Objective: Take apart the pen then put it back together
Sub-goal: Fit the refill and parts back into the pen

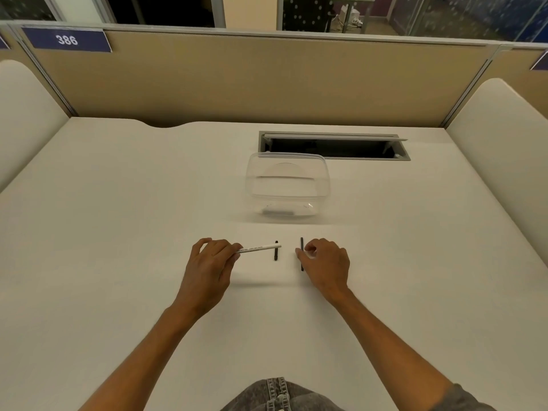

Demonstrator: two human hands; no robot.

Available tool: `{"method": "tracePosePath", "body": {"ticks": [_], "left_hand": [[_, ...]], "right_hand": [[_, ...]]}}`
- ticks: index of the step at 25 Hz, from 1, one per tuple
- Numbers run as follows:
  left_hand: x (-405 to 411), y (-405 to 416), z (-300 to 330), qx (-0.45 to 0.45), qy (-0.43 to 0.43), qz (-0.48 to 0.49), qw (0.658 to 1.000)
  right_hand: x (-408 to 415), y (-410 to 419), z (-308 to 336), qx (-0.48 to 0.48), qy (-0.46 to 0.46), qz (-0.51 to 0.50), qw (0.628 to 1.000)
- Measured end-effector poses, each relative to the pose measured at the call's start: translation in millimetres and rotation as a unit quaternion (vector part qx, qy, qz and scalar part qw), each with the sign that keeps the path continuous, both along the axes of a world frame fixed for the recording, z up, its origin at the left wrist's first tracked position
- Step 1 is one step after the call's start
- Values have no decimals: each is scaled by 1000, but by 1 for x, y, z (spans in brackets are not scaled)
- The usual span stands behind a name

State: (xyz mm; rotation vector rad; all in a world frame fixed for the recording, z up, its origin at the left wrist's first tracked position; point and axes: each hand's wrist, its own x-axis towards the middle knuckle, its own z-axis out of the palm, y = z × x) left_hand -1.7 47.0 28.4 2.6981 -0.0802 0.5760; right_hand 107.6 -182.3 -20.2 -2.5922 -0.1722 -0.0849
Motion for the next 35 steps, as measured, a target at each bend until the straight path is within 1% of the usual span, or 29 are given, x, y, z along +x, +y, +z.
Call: {"method": "tracePosePath", "body": {"ticks": [2, 7, 9, 11, 13, 16, 19, 21, 27, 31, 35], "left_hand": [[-1, -1, 1, -2, 0, 0, 1000], [-5, -2, 4, -3, 4, 5, 1000], [-6, -2, 5, -4, 7, 4, 1000], [-6, -3, 8, -5, 8, 0, 1000], [-7, -4, 12, -9, 13, -1, 1000], [-9, -6, 18, -23, 26, -5, 999], [-11, -8, 23, -25, 32, -17, 999], [-12, -8, 27, -21, 30, -21, 999], [-15, -14, 35, -19, 24, -22, 999], [-18, -20, 39, -27, 18, -14, 999], [-20, -25, 43, -31, 20, -15, 999]], "right_hand": [[-5, 2, -3, -15, -3, 0, 1000], [-6, 5, -2, -90, -13, 1, 996], [-6, 4, -1, -91, -13, 1, 996], [-8, 2, 2, -49, -9, -3, 999], [-11, -2, 7, 50, 25, -4, 998], [-18, -8, 21, 229, 97, 5, 969], [-31, -15, 37, 315, 97, 14, 944], [-38, -19, 49, 345, 92, 22, 934], [-57, -29, 76, 384, 81, 61, 918], [-61, -36, 86, 378, 60, 75, 921], [-63, -41, 91, 366, 67, 86, 924]]}}
